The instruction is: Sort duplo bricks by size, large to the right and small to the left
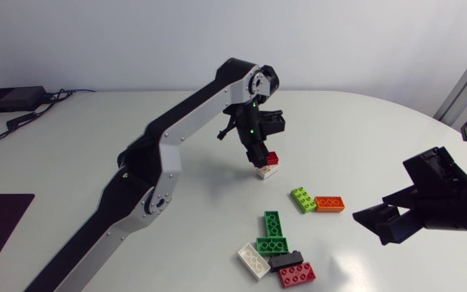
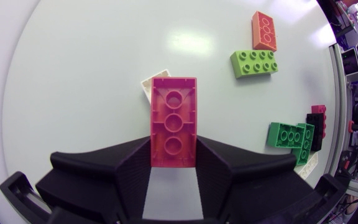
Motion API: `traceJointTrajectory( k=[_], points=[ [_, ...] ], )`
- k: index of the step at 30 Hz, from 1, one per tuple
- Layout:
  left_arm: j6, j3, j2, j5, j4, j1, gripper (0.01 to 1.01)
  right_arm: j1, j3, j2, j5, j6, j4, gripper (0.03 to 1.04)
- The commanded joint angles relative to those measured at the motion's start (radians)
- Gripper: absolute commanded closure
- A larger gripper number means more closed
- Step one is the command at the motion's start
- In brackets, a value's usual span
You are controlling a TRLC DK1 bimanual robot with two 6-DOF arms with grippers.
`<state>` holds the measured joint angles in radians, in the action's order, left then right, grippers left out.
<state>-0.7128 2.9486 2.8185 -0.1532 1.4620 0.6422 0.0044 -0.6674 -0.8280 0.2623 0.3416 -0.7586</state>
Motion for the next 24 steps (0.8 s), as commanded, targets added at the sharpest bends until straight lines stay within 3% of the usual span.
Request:
traceJointTrajectory(
  k=[1,17,24],
  points=[
    [0.016,0.001,-0.024,-0.002,0.006,-0.029,0.943,-0.004,0.014,0.006,0.005,0.023,-0.021,0.06],
    [0.022,-0.036,0.079,-0.002,0.008,0.020,0.943,-0.004,0.028,0.027,0.003,0.023,-0.036,0.06],
    [0.021,-0.158,0.035,-0.002,0.008,0.042,0.943,-0.006,0.028,0.050,0.003,0.027,-0.058,0.06]
  ],
)
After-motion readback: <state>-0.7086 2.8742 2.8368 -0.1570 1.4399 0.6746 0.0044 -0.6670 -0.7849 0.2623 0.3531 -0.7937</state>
